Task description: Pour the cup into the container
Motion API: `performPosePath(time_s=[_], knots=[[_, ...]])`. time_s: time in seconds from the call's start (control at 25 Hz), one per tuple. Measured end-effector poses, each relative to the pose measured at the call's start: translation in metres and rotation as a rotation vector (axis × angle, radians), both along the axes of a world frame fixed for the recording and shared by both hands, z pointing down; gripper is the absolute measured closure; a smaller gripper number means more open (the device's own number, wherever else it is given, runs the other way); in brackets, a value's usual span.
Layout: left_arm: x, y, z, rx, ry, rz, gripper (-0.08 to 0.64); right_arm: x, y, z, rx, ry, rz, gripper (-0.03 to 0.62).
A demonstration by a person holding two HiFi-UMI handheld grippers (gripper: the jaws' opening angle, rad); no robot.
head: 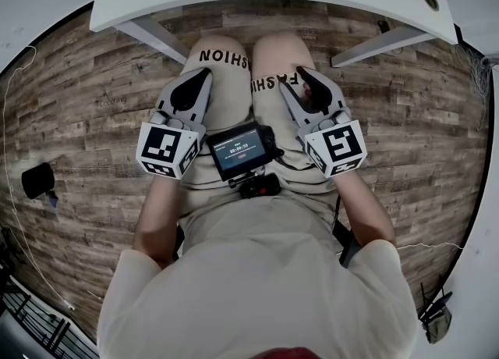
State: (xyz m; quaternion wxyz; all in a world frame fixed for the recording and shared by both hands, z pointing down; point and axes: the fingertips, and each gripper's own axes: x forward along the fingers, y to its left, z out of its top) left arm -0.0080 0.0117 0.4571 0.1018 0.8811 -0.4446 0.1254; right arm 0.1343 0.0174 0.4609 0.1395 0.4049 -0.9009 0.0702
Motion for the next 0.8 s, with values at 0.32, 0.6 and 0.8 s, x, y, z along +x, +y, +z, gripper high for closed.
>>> performPosePath(time_s=[0.32,0.6,0.8], knots=[[-0.0003,0.0005,0.0009,-0.001,-0.001,-0.002,0.549,0.0033,0.0009,-0.0023,0.018,-0.021,0.013,0.506],[-0.0007,0.0006,0.0001,-0.002,0.002,-0.004,0.549,0.0044,0.0000,-0.0023,0.010,-0.029,0.017,0.506],[-0.0020,0.0009,-0.0004,-0.002,0.003,-0.006,0.549,0.0036,-0.0002,-0.0027,0.010,-0.031,0.017,0.506]])
